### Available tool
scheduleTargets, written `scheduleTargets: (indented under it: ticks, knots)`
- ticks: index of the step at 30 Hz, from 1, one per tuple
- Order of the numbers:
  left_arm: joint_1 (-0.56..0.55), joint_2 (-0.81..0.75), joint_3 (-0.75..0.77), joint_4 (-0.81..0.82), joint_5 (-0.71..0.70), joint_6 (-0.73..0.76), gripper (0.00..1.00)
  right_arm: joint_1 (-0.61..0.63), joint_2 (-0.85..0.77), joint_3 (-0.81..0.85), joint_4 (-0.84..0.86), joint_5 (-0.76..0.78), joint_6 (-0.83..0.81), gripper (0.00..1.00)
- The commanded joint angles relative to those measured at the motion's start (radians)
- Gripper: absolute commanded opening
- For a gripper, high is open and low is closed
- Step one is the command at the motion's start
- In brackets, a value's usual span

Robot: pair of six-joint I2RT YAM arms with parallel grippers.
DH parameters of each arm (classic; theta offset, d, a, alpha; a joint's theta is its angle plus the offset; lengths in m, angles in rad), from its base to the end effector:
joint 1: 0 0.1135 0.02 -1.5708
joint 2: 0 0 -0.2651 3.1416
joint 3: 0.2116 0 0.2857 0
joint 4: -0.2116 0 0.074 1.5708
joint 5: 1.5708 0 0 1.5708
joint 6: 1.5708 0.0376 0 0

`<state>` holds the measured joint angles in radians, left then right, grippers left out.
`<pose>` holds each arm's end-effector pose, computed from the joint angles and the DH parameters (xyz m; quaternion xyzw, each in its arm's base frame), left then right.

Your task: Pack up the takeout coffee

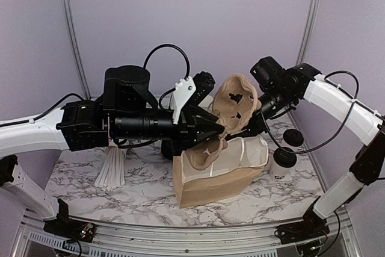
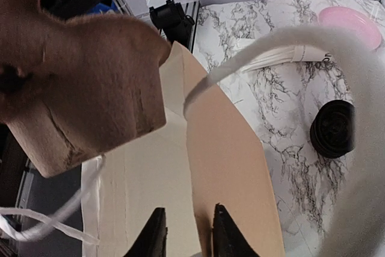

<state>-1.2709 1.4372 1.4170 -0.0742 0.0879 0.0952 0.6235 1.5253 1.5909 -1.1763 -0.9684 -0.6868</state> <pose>0.1080 -0.3603 0.4201 0.4893 0.5545 -0.3999 0.5414 0.2458 0.2149 0.3711 -0.6092 0.6186 0.4466 0.2161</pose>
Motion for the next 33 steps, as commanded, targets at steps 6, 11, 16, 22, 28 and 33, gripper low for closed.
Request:
scheduleTargets:
  ticks: [6,11,16,22,28,33]
  knots:
    - [-0.001,-0.008,-0.046,0.117,-0.025,0.025,0.17,-0.092,-0.048,0.072,-0.063,-0.067,-0.017,0.54]
    - [0.018,-0.033,-0.075,0.122,-0.026,0.012,0.17,-0.123,-0.111,0.087,-0.078,-0.052,-0.015,0.63]
    - [0.050,-0.068,-0.075,0.121,-0.012,-0.006,0.17,-0.136,-0.186,0.070,-0.080,-0.050,-0.021,0.60]
    - [0.065,-0.131,-0.056,0.087,-0.022,-0.017,0.17,-0.134,-0.262,-0.044,-0.031,0.044,0.006,0.59]
    - [0.095,-0.166,-0.030,0.036,-0.055,-0.017,0.18,-0.069,-0.282,-0.074,-0.027,0.030,0.017,0.61]
    - [0.121,-0.149,-0.007,0.017,-0.065,-0.021,0.18,0.002,-0.200,-0.069,-0.008,0.068,0.063,0.67]
